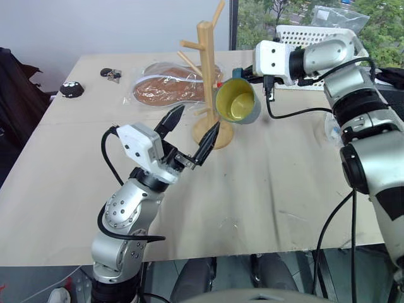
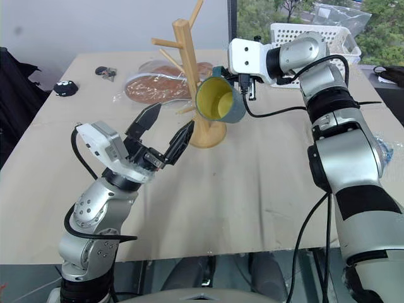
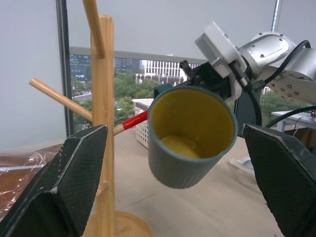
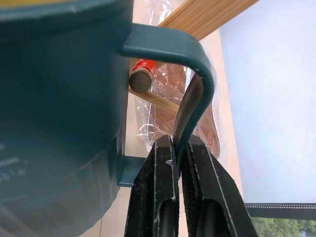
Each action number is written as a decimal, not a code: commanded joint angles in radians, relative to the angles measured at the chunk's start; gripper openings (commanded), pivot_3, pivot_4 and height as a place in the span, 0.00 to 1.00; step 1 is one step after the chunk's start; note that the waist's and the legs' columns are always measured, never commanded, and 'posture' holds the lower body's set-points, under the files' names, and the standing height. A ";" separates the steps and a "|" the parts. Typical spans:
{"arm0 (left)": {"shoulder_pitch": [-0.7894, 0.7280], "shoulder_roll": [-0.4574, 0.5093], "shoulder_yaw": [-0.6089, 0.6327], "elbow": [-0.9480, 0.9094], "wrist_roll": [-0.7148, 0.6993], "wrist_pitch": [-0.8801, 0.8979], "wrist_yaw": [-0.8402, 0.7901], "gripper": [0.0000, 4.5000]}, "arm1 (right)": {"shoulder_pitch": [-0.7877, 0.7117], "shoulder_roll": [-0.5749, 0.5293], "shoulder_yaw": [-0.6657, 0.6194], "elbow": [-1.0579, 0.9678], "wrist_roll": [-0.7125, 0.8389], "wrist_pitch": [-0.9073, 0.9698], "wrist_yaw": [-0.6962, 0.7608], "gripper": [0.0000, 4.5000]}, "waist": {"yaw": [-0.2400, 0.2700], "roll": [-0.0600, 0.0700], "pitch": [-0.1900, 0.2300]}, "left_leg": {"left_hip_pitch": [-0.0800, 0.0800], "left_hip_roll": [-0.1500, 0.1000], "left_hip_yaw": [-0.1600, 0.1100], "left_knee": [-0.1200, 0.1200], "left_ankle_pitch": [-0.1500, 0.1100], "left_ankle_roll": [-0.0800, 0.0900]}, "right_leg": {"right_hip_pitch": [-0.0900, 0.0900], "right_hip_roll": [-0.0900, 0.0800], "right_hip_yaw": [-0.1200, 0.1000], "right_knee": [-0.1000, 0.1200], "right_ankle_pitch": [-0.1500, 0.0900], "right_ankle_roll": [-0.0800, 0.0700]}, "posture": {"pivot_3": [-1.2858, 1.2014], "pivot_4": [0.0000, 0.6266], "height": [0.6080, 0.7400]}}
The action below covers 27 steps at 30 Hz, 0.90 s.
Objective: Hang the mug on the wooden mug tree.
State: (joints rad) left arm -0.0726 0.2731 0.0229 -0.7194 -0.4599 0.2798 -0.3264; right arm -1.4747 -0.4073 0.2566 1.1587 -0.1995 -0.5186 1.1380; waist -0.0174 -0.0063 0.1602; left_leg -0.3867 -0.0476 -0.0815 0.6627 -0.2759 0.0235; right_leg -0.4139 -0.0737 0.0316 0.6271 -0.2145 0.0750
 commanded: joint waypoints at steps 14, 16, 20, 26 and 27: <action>-0.015 -0.012 -0.024 -0.050 0.015 -0.009 0.049 1.00 | -0.108 -0.024 -0.066 0.032 0.003 0.053 -0.114 0.99 | 0.001 0.000 0.000 | 0.000 0.000 0.000 0.000 0.000 0.000 | 0.000 0.000 0.000 0.000 0.000 0.000 | 0.52 0.24 1.00; -0.011 -0.012 -0.021 -0.038 0.018 -0.020 0.044 1.00 | -0.099 -0.043 -0.106 0.029 0.041 0.102 -0.089 0.99 | 0.002 0.000 0.000 | 0.000 0.000 0.000 -0.001 0.000 0.000 | 0.000 0.000 0.000 0.000 0.000 0.000 | 0.52 0.24 1.00; 0.024 -0.012 -0.003 -0.027 0.026 -0.034 0.047 1.00 | 0.007 -0.106 -0.211 -0.068 0.188 0.286 0.080 0.99 | 0.005 0.000 0.000 | -0.001 0.000 0.000 -0.001 0.000 0.000 | 0.000 0.000 0.000 -0.001 0.000 0.000 | 0.52 0.24 1.00; 0.113 -0.002 0.045 -0.048 -0.018 0.035 0.073 1.00 | 0.563 -0.194 -0.339 -0.808 0.496 0.834 0.137 0.99 | 0.009 0.000 -0.001 | -0.003 0.001 -0.002 0.000 0.000 0.000 | 0.000 -0.002 -0.002 -0.001 0.000 0.000 | 0.52 0.24 1.00; 0.137 0.011 0.056 -0.052 -0.022 0.047 0.067 1.00 | 0.681 -0.200 -0.364 -0.947 0.542 0.910 0.101 0.99 | 0.010 0.001 -0.001 | -0.005 0.001 -0.003 0.000 0.000 0.000 | -0.002 -0.002 -0.002 0.000 0.000 0.000 | 0.52 0.24 1.00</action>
State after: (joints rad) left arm 0.0461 0.2695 0.0521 -0.7243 -0.4626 0.3145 -0.2576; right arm -0.8568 -0.5884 -0.0514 0.4424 0.2419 0.2555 1.2743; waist -0.0074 -0.0052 0.1591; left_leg -0.3949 -0.0473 -0.0857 0.6636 -0.2759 0.0236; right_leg -0.4191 -0.0775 0.0287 0.6272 -0.2145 0.0750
